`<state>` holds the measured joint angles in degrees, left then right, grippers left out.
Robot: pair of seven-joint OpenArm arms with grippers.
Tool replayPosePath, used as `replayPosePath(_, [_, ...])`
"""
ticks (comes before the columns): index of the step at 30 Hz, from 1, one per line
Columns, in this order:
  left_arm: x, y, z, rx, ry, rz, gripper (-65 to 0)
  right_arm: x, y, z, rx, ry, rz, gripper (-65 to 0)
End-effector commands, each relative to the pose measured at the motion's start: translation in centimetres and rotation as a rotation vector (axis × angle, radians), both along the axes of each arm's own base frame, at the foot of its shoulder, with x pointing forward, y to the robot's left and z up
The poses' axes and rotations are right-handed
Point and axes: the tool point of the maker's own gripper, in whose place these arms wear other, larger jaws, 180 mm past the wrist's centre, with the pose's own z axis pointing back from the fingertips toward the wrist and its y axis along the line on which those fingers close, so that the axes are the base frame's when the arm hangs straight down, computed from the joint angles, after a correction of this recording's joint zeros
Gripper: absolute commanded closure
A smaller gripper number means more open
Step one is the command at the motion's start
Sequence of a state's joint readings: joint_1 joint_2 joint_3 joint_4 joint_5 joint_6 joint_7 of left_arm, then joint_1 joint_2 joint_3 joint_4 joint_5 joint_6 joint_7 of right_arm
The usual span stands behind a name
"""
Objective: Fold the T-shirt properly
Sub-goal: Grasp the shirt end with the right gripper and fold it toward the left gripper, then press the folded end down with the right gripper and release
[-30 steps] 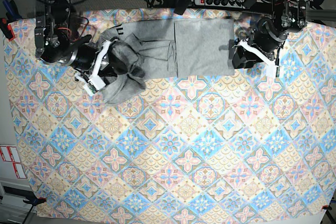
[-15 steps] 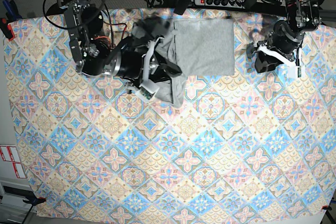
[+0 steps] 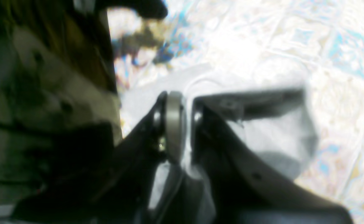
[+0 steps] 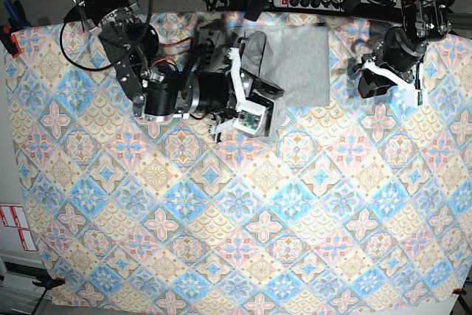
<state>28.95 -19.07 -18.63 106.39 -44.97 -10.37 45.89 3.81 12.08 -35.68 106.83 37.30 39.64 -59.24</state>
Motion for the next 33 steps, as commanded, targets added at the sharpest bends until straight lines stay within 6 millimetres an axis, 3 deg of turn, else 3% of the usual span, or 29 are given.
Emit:
replayPosePath(1, [0.5,0.4,0.9,0.012,-0.034,-0.001,-19.0,0.2,1.6,2.6,0.083,-0.047,0.046,0.0])
replayPosePath(4, [0.5,0.4,0.9,0.012,-0.034,-0.001,-19.0,-0.6,3.0,1.6,0.037,-0.054,0.135,0.0])
replayPosePath(11, [0.5,0.4,0.9,0.012,-0.036,-0.001,-19.0,-1.3,3.2,-3.9,-0.131,0.009,0.217,0.0])
replayPosePath(14, [0.6,0.4,0.9,0.012,-0.037,-0.001,-19.0,-1.3,4.1,-5.1,-0.138,0.058,0.211,-0.1])
replayPosePath(17, [0.6,0.4,0.9,0.012,-0.037,-0.001,-19.0,-1.2,4.1,-6.5,-0.18,0.065,0.204,-4.2])
replayPosePath(21, [0.7,0.2,1.0,0.01,-0.039,-0.004,-19.0,-0.3,3.3,-7.5,-0.248,0.008,0.19,-14.8])
replayPosePath(24, [0.7,0.2,1.0,0.01,-0.039,-0.004,-19.0,-0.2,3.3,-7.4,-0.248,0.002,0.189,-16.8])
replayPosePath(28, [0.7,0.3,1.0,0.011,-0.039,-0.003,-19.0,0.8,3.7,-5.0,-0.19,-0.057,0.166,-15.1])
replayPosePath(33, [0.6,0.2,0.9,0.01,-0.037,-0.004,-19.0,4.1,-0.6,-2.8,-0.129,-0.083,-0.03,-13.1])
